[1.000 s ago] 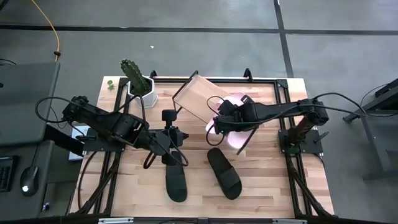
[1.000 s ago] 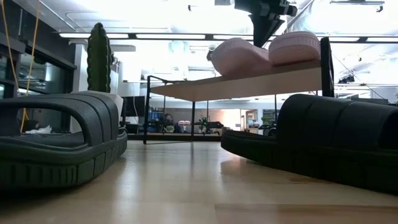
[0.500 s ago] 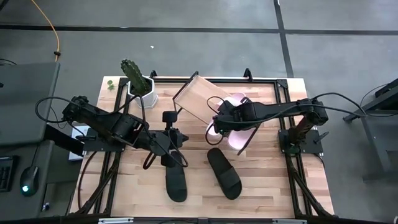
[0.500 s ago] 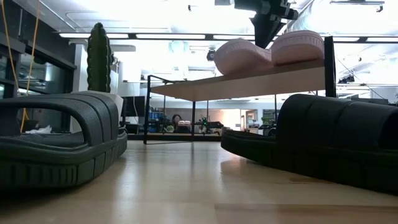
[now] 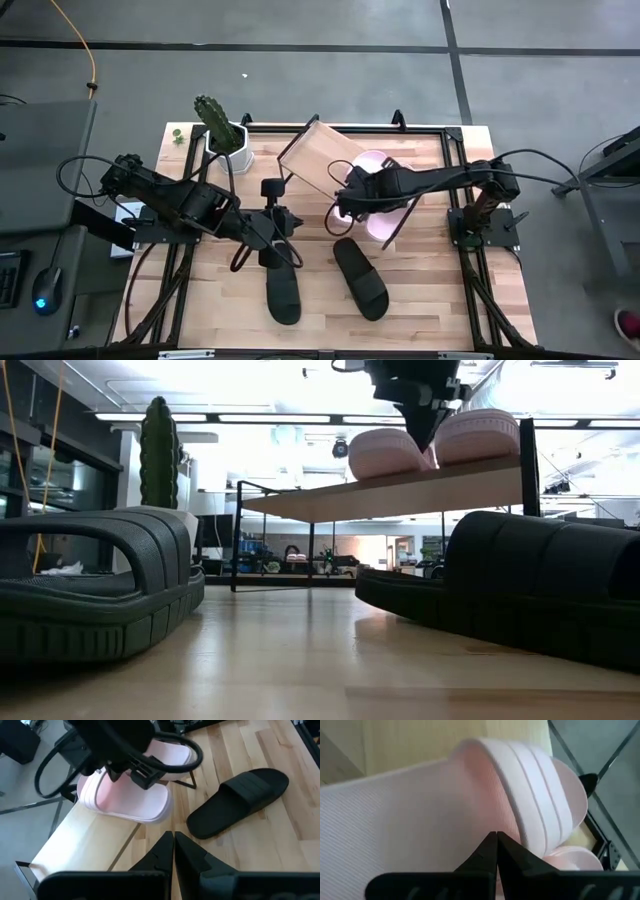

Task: Pick and place slides into the shelf
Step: Put the pink slipper on the shelf

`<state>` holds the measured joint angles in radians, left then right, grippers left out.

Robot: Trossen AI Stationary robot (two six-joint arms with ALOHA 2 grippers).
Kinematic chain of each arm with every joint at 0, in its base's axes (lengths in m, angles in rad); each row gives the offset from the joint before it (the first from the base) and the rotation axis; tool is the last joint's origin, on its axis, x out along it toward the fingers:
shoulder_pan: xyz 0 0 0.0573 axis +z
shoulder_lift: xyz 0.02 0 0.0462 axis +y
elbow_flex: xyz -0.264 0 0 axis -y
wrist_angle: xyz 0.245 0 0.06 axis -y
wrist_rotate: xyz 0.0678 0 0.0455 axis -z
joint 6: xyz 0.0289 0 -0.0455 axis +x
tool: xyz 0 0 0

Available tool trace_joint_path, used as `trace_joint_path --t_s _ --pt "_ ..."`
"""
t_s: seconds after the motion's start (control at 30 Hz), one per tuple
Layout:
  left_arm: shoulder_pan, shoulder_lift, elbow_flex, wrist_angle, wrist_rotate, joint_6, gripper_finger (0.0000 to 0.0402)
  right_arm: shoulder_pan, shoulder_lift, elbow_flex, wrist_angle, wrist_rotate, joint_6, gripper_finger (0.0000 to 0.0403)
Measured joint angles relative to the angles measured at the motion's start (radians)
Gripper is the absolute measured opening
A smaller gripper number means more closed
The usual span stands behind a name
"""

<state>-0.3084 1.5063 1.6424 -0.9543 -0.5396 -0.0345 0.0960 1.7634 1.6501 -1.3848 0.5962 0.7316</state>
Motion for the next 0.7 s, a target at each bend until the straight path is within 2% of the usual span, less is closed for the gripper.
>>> trace_joint_path --t_s 0.27,0.53,0.7 --pt "0.0 0.0 0.0 0.0 0.001 0.0 0.0005 0.0 -0.001 0.001 0.004 0.001 -0.006 0.0" --pt "0.0 0.0 0.0 0.0 0.001 0.0 0.0005 0.001 -0.002 0.003 -0.13 -0.004 0.115 0.0" --pt "0.0 0.0 0.0 0.0 0.001 -0.001 0.0005 0.011 -0.003 0.003 -0.09 0.0 0.076 0.0"
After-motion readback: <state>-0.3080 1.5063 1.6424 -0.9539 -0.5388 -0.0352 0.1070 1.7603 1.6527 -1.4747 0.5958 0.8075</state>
